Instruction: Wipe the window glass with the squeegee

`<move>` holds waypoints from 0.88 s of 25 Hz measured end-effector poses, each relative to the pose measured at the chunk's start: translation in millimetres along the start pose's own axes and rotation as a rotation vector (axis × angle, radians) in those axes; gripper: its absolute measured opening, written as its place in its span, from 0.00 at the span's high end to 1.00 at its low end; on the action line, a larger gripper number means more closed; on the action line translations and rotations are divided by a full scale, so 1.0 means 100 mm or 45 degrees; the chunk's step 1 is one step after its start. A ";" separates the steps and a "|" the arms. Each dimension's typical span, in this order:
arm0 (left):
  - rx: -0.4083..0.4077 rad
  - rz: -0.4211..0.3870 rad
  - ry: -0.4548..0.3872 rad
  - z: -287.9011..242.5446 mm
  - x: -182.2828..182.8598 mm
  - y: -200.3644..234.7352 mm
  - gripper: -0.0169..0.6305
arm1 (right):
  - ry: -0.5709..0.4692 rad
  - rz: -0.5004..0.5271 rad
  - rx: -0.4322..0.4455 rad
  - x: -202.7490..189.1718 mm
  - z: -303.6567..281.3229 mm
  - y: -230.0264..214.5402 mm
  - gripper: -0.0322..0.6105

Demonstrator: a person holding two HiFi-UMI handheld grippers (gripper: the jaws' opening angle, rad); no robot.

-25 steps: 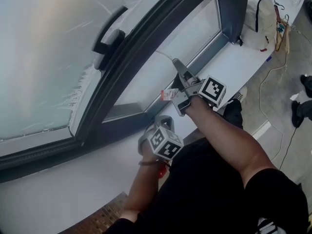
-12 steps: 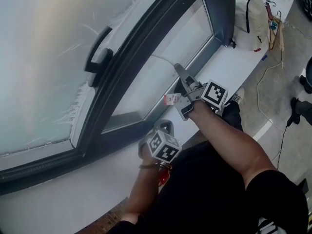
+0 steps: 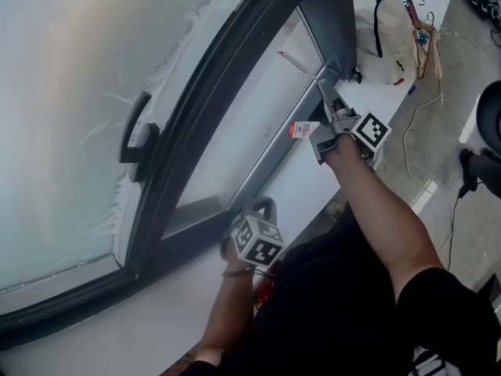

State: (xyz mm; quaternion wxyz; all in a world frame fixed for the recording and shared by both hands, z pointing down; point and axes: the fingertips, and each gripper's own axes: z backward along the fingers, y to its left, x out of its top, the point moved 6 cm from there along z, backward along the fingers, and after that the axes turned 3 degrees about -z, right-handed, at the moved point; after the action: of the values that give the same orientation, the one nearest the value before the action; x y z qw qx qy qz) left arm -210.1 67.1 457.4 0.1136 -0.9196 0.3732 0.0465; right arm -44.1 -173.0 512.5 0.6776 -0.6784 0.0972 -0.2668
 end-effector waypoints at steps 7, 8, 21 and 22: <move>-0.008 0.010 0.044 -0.02 0.07 0.09 0.97 | -0.115 0.028 0.018 0.63 -0.41 -0.20 0.75; -0.007 0.017 0.052 -0.02 0.07 0.10 0.97 | -0.127 0.025 0.024 0.68 -0.46 -0.24 0.75; -0.008 0.078 0.107 -0.08 0.05 0.20 0.97 | -0.197 -0.078 0.032 0.88 -0.77 -0.53 0.75; -0.010 0.078 0.106 -0.09 0.06 0.20 0.97 | -0.197 -0.089 0.040 0.87 -0.78 -0.52 0.75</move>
State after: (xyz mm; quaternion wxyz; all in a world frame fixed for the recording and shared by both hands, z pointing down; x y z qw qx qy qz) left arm -219.7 47.2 461.5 0.0929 -0.9093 0.4053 0.0131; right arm -21.9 -280.2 578.2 0.6840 -0.6892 0.0167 -0.2385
